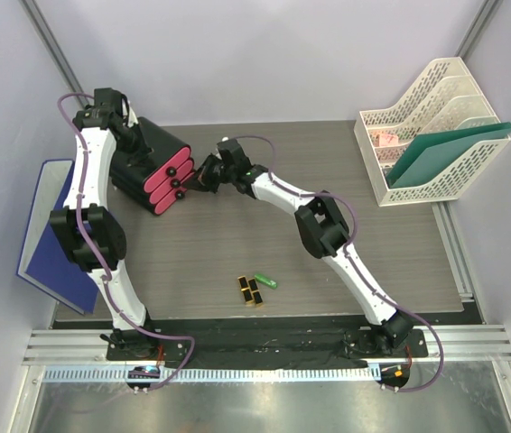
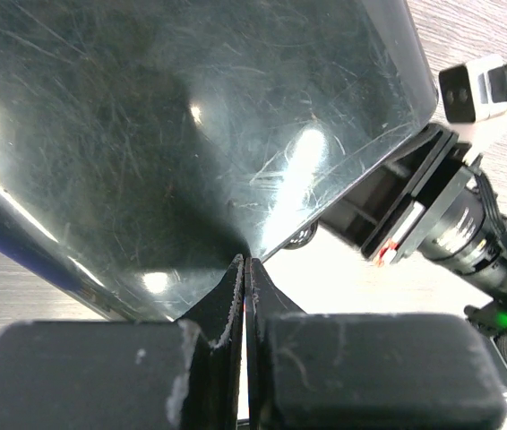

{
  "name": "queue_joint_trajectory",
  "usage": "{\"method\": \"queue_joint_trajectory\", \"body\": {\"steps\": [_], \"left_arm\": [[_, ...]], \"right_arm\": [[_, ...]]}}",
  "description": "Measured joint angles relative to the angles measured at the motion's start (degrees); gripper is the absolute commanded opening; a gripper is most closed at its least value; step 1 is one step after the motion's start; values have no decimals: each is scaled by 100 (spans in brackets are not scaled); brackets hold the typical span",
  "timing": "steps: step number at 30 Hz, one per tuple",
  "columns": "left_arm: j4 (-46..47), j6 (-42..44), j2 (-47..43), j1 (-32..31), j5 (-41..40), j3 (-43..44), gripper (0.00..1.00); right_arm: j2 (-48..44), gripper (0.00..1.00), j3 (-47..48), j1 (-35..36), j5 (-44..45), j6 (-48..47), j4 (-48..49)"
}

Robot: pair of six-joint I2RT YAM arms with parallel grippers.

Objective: Organize the makeup

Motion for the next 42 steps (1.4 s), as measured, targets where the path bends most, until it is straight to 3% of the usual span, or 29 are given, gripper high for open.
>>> {"method": "queue_joint_trajectory", "body": {"steps": [6, 8, 16, 19, 33, 39, 42], "left_arm": [[2, 28, 0, 0, -15, -2, 0], [2, 37, 0, 2, -17, -2, 0], [4, 85, 0, 0, -26, -2, 0], [4, 87, 0, 0, -26, -2, 0], [4, 90, 0, 0, -26, -2, 0], [4, 92, 0, 0, -26, -2, 0], [4, 92, 0, 0, -26, -2, 0]], "right_arm": [[470, 1, 542, -39, 66, 479, 520], [474, 6, 540, -31, 72, 560, 660], [-236, 53, -1016, -37, 98, 450, 992], [-385, 66, -1427, -17, 83, 409, 997], [-201, 65, -1276, 142, 50, 481, 1091], [184, 51, -839, 164, 63, 603, 1106], [356, 50, -686, 164, 68, 643, 1095]]}}
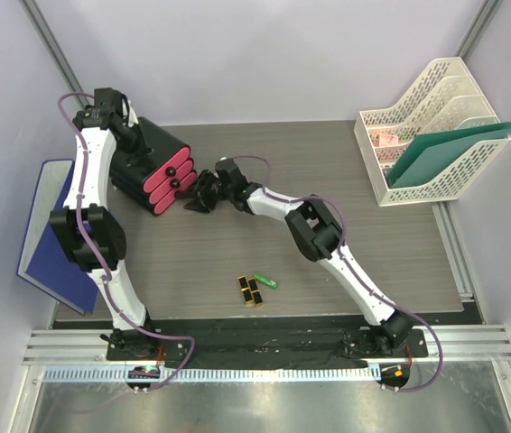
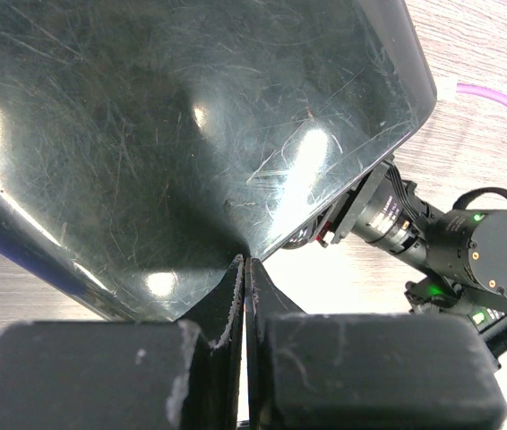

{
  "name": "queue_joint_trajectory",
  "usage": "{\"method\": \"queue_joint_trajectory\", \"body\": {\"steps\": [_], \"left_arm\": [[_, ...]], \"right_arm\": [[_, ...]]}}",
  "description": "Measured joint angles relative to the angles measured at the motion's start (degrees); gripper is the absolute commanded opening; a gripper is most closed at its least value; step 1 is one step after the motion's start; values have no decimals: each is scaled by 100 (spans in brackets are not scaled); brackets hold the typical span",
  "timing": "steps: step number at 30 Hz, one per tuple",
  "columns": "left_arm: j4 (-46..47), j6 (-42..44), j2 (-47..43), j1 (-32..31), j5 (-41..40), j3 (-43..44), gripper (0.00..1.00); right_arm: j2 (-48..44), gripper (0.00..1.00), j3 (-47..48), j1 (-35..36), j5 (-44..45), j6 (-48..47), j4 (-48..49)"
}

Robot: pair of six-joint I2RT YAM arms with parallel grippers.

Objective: Organize the makeup

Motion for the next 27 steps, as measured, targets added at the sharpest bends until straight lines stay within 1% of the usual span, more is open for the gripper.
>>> {"method": "queue_joint_trajectory", "body": {"steps": [10, 14, 15, 20, 21, 23, 27], "left_arm": [[0, 4, 0, 0, 0, 0, 0], [0, 4, 0, 0, 0, 0, 0], [0, 4, 0, 0, 0, 0, 0], [7, 7, -2, 2, -2, -2, 0], [15, 7, -7, 0, -2, -11, 0], [35, 11, -20, 2, -2, -33, 0], [42, 15, -46, 2, -4, -72, 0]], "right_arm": [[337, 49, 518, 0, -46, 186, 22], [380, 40, 612, -2, -2, 256, 20], [385, 31, 621, -2, 13, 264, 24], [402, 12, 675, -7, -31, 345, -35], [420, 5, 721, -7, -37, 352, -76], [426, 1, 743, -7, -44, 358, -118], [374, 1, 579, -11, -15, 334, 17]]}}
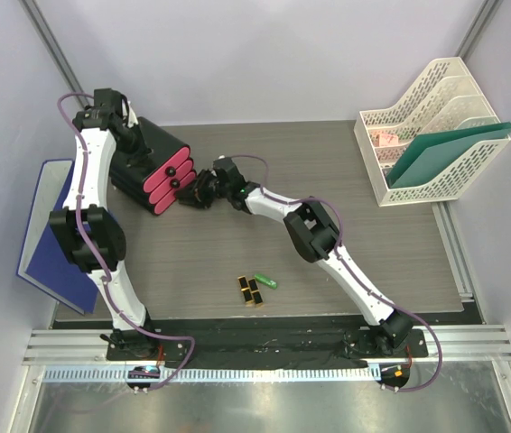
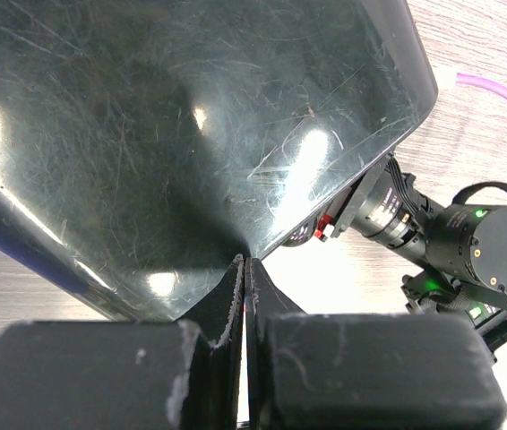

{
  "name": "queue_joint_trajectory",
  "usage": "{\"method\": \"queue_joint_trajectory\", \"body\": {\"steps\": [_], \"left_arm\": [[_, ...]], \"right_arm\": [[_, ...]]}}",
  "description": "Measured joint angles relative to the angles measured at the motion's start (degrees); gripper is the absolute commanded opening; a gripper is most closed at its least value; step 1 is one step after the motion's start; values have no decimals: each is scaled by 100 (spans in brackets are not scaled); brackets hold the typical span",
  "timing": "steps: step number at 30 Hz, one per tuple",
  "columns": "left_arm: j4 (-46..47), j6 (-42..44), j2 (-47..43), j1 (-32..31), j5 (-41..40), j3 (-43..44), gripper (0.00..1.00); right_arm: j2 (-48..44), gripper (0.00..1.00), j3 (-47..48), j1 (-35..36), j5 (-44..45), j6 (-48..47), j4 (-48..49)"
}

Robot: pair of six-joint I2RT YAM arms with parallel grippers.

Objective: Organize the makeup

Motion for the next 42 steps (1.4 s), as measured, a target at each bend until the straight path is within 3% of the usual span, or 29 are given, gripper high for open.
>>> {"method": "queue_joint_trajectory", "body": {"steps": [19, 21, 22, 23, 24, 25, 28, 37, 42], "left_arm": [[-4, -2, -4, -2, -15, 0, 0], [-4, 0, -4, -2, -15, 0, 0], [-4, 0, -4, -2, -15, 0, 0], [-4, 0, -4, -2, -15, 2, 0], [-7, 0, -4, -2, -15, 2, 0], [-7, 0, -4, -2, -15, 2, 0], [-11, 0, -4, -2, -11, 7, 0], [-28, 0, -4, -2, -15, 9, 0], [-31, 2, -4, -2, -15, 9, 0]], "right_arm": [[-2479, 1, -3884, -238, -59, -553, 33], [-2614, 8, -4063, -256, -92, -610, -9], [-2653, 17, -4120, -264, -111, -651, -20], [-2675, 38, -4151, -271, -162, -678, -35], [-2695, 48, -4155, -271, -153, -739, -116], [-2704, 66, -4162, -271, -153, -863, -264], [-2769, 81, -4103, -293, -251, -1014, -529], [-3593, 82, -3523, -387, 177, -2671, -2675], [-3928, 75, -3040, -391, 695, -4035, -4284]]}}
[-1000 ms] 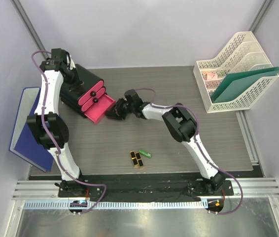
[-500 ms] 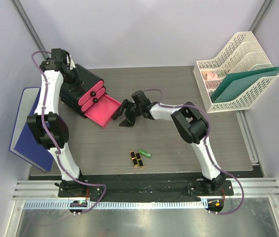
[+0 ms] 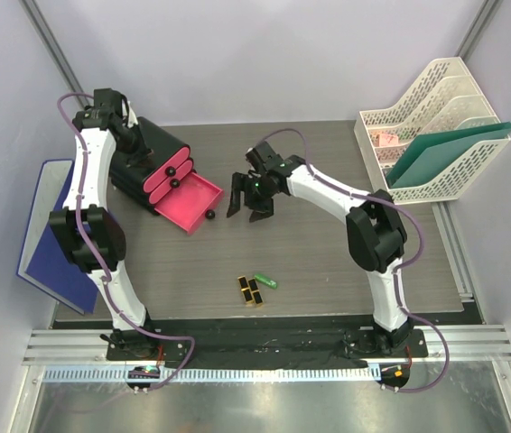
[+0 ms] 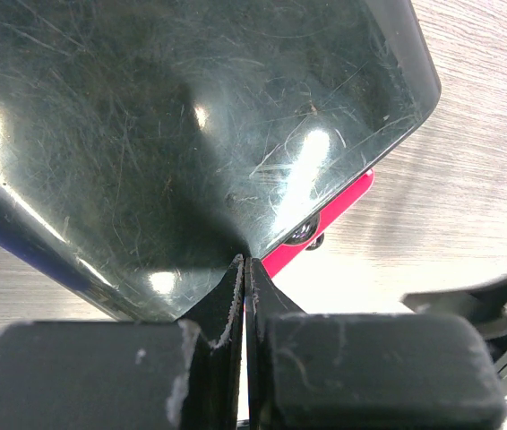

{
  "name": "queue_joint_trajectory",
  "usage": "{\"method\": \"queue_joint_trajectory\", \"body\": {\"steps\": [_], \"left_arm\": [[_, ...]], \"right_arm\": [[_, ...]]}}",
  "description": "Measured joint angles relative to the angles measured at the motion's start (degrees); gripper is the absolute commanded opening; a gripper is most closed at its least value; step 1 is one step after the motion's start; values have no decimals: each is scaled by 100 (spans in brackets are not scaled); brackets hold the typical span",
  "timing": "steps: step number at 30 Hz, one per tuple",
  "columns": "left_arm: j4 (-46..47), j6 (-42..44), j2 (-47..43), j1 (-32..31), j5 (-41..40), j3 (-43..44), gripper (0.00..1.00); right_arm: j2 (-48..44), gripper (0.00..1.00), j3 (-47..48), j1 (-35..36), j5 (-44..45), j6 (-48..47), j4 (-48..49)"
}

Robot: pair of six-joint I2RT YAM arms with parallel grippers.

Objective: Organize the makeup

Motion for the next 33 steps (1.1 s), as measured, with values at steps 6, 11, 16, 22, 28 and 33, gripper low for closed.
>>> {"method": "queue_joint_trajectory", "body": {"steps": [6, 11, 16, 22, 28, 33], "left_arm": [[2, -2, 0, 0, 2, 0, 0], [7, 0, 0, 0, 4, -7, 0], [9, 0, 0, 0, 7, -9, 0], [9, 0, 0, 0, 11, -11, 0], [11, 0, 0, 0, 9, -13, 0], [20, 0, 0, 2, 11, -22, 0]], "right_arm": [[-365, 71, -9, 514, 1523, -1473, -1744], [-680, 68, -667, 1335, 2282, -2015, -2385], [-704, 62, -986, 1648, 2671, -2188, -2695], [-776, 60, -1333, 1764, 3027, -2288, -2743], [-776, 59, -1360, 1888, 3036, -2319, -2734], [-776, 58, -1360, 1958, 2962, -2337, -2732]]}}
